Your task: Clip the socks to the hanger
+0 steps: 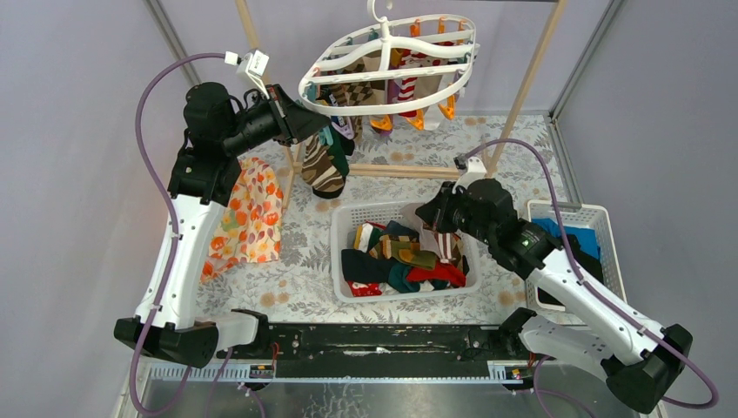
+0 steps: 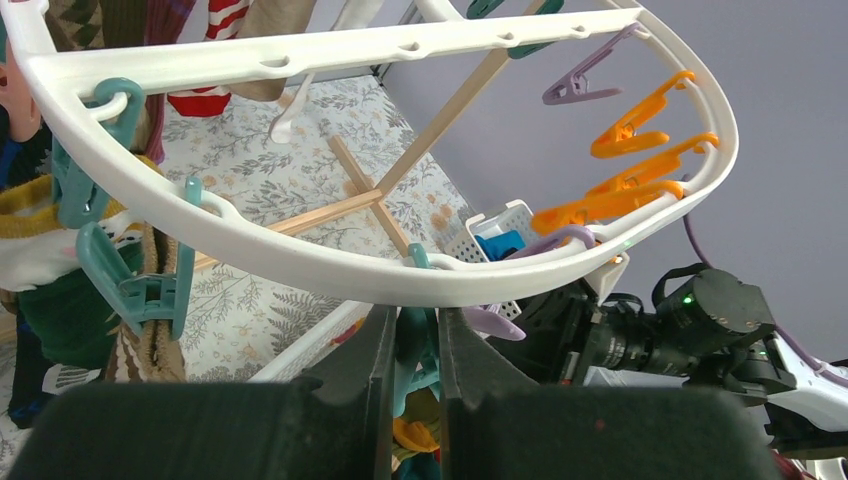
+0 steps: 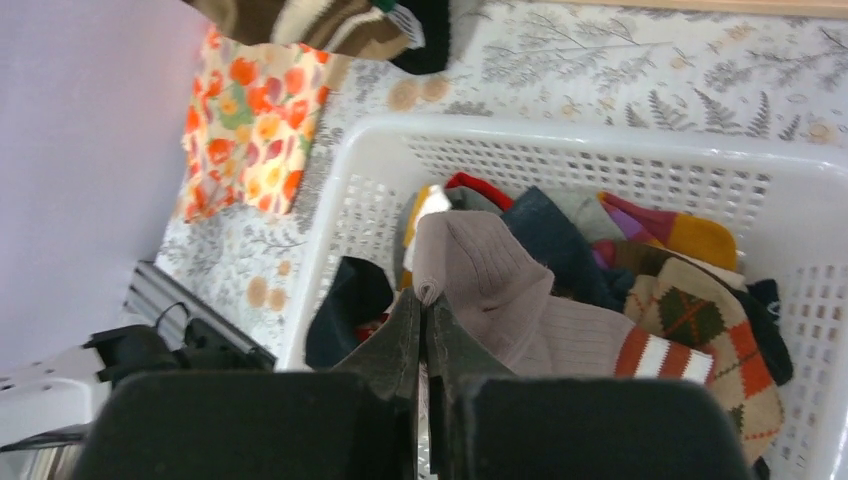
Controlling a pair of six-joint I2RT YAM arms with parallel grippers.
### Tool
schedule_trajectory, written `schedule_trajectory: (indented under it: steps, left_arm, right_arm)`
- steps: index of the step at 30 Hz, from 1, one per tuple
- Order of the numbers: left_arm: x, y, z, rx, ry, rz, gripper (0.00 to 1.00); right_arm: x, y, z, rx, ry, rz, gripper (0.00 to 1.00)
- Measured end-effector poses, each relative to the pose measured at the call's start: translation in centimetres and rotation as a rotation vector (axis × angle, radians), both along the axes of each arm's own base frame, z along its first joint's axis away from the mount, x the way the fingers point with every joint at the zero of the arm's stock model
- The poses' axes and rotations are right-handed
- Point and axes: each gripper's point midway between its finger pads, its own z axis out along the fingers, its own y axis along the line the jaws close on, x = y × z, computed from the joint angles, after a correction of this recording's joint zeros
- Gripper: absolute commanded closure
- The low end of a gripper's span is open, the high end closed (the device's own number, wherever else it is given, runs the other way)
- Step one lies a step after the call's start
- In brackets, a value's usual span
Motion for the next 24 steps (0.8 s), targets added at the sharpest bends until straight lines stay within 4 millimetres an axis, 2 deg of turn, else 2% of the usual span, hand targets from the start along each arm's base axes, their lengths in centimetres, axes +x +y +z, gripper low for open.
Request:
schedule_trajectory:
  steps: [2,6,8,10,12,16,17,19,20,24]
  left_arm:
    - [0.0,0.0,0.1,0.0,-0.002,0.0,0.99]
    - [-0.1,0.0,0.3,0.0,-0.004,0.0,0.99]
    - [-0.2,0.0,0.4,-0.001,-0.007,0.0,0.99]
    - [-0.2,0.0,0.5,-0.001,-0.007,0.0,0.99]
    - [-0.2,0.0,0.5,-0.001,-0.006,0.0,0.99]
    - [-0.2,0.0,0.4,0.0,-0.004,0.0,0.99]
    - [-0.2,0.0,0.4,0.0,-0.004,0.0,0.99]
    - [-0.2,0.0,0.4,0.0,-0.002,0.0,0.99]
    - [-0.2,0.0,0.4,0.0,-0.002,0.0,0.99]
    - [-0.2,0.0,0.4,0.0,-0.003,0.0,0.99]
  right_arm:
    - [-0.3,0.5,1.3,0.022,-0.006,0.032,1.0]
    - [-0.6,2.2,5.4,0.086,-0.047,0.114,1.0]
    - [-0.9,3.2,6.1,0.105,-0.053,0.161,1.0]
    - [-1.8,4.5,5.0,0.093,-0.023,0.213,1.0]
    - [-3.7,6.4,2.4,0.056,0.036,0.292,0.99]
    - [-8.3,9.5,-4.7,-0.071,0.192,0.451,0.91]
    - [-9.2,9.9,-5.9,-0.099,0.22,0.477,0.83]
    - [-10.8,10.7,-7.7,-0.143,0.259,0.534,0.59]
    - [-11.4,11.0,-8.3,-0.159,0.272,0.557,0.51]
    - [-12.4,10.9,-9.0,-0.204,0.29,0.584,0.3]
